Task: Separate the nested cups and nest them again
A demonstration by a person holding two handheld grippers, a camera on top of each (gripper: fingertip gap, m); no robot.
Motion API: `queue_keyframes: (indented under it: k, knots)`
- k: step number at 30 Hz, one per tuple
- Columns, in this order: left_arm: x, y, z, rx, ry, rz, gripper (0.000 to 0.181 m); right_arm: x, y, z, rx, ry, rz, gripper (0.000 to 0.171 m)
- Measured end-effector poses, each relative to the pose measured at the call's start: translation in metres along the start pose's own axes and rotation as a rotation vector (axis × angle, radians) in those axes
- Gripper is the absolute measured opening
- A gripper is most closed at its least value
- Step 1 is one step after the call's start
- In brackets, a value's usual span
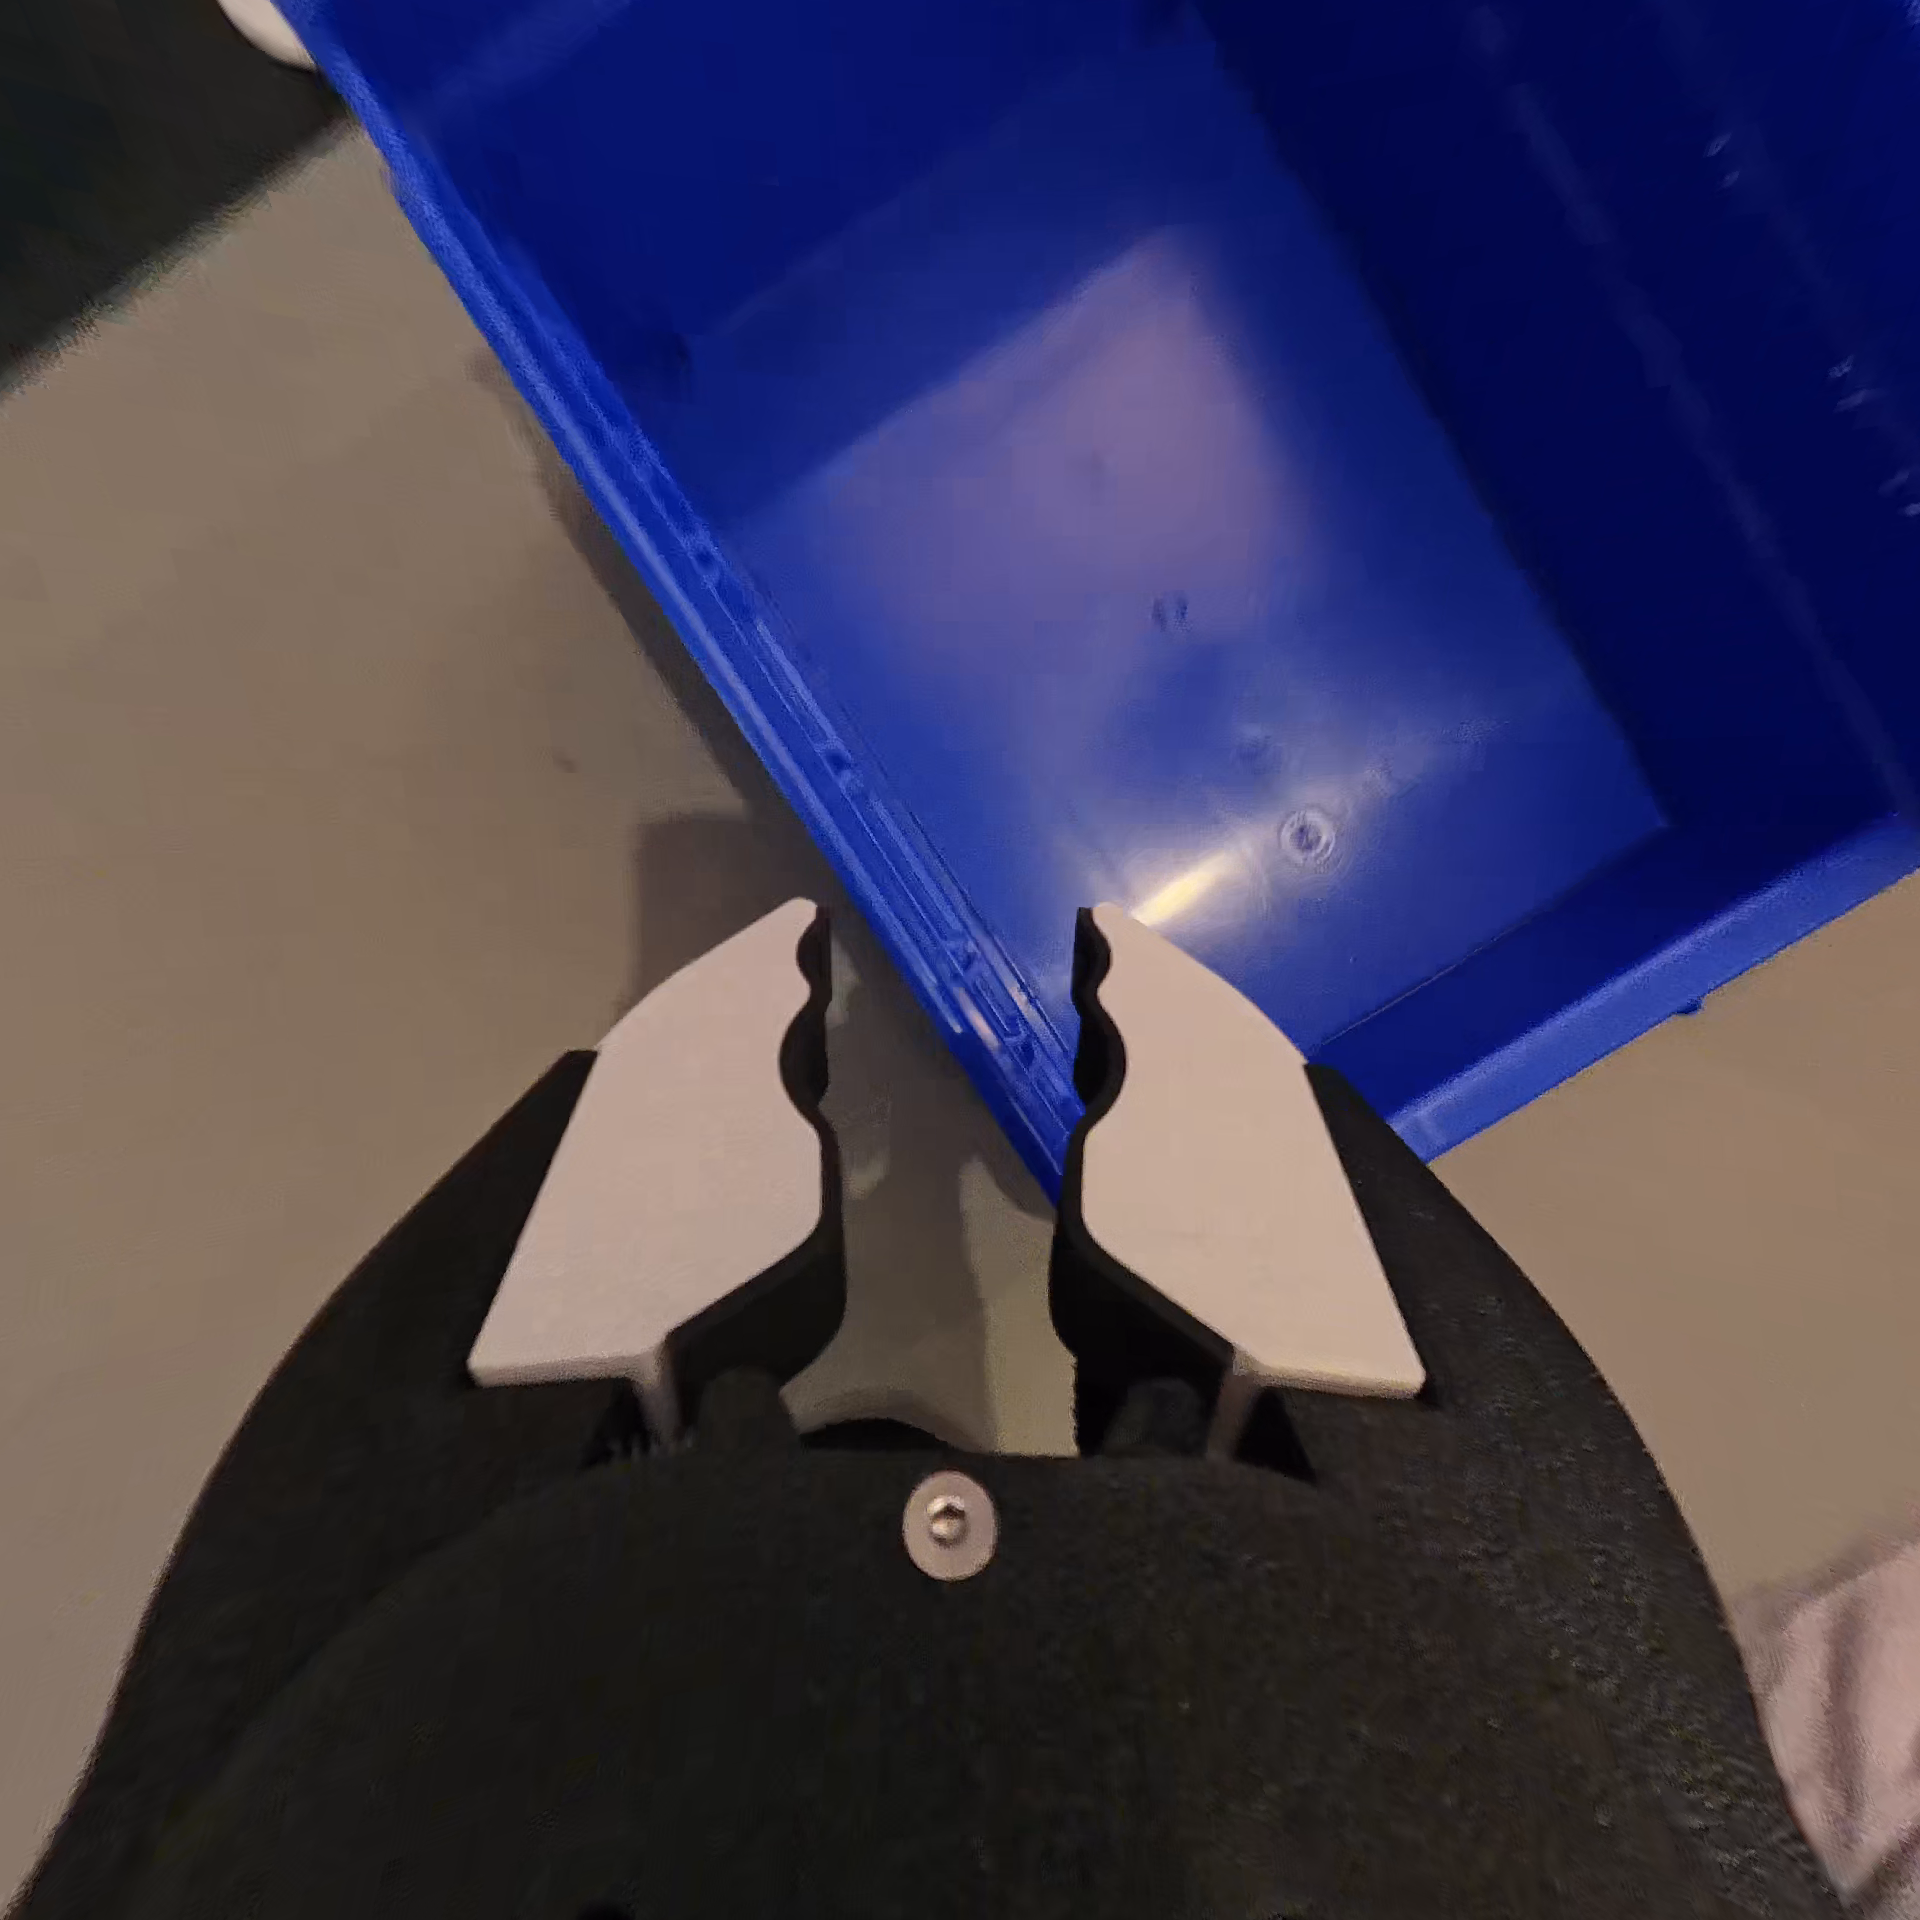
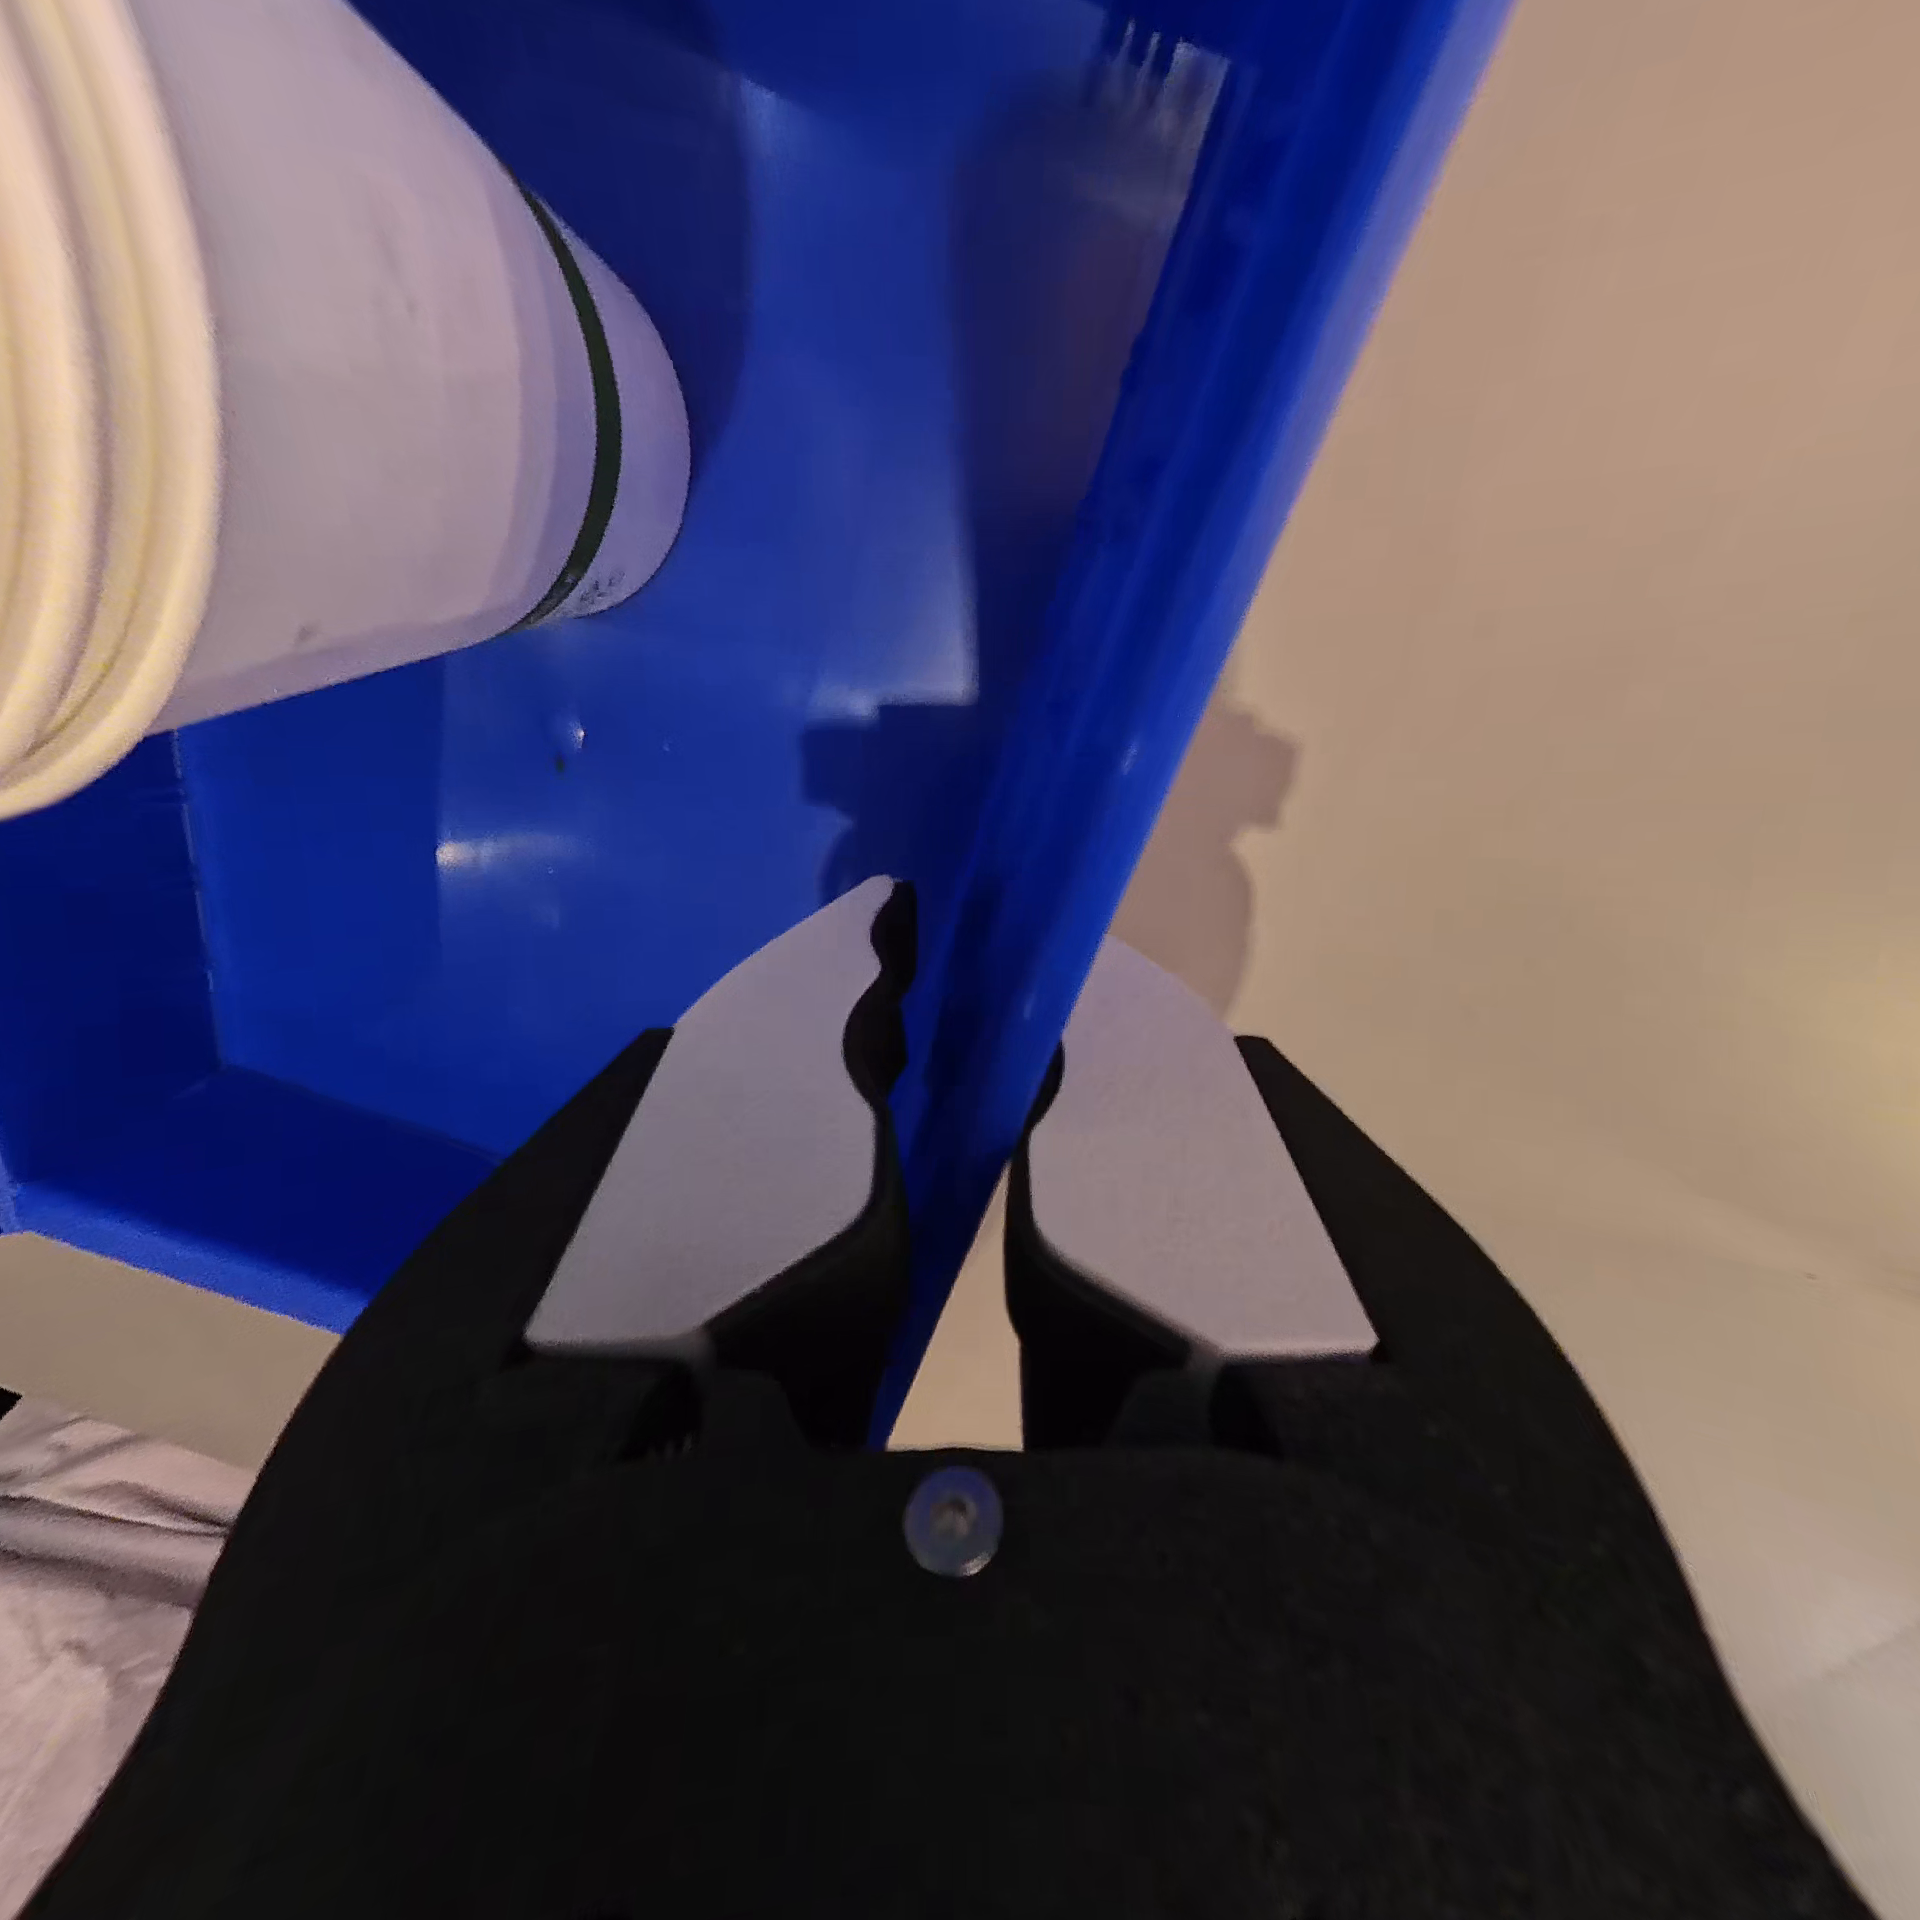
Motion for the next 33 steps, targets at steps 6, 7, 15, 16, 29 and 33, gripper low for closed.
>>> queue_keyframes:
  k: [6, 7, 15, 16, 29, 33]
  knots:
    - [-0.049, -0.018, -0.037, 0.100, 0.345, -0.359, 0.054, 0.006, 0.000, -0.004, 0.028, -0.026, 0.031, 0.016]
    - [-0.055, -0.022, -0.045, 0.116, 0.416, -0.440, 0.056, 0.009, 0.000, -0.005, 0.030, -0.042, 0.037, 0.015]
    - [-0.064, -0.054, -0.067, 0.039, 0.688, -0.552, 0.062, 0.012, -0.001, -0.004, 0.019, -0.074, -0.004, 0.011]
    - [-0.059, -0.060, -0.066, 0.015, 0.703, -0.517, 0.065, 0.012, -0.001, -0.004, 0.012, -0.081, 0.015, 0.011]
    - [-0.044, -0.098, -0.056, -0.067, 0.649, -0.306, 0.070, 0.012, -0.008, 0.001, 0.115, -0.112, 0.018, 0.005]
    - [-0.050, -0.089, -0.056, -0.023, 0.642, -0.280, 0.066, 0.012, -0.007, 0.005, 0.157, -0.162, -0.003, 0.005]
Point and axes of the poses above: each gripper's, where its closed fingertips meet, x out along the fingers, z out of its underside, y = z × x across the jaws, the point moved 10 cm from there along -x, back along the fingers, and after that the axes turned 5 degrees about -y, right-handed, at the moved point
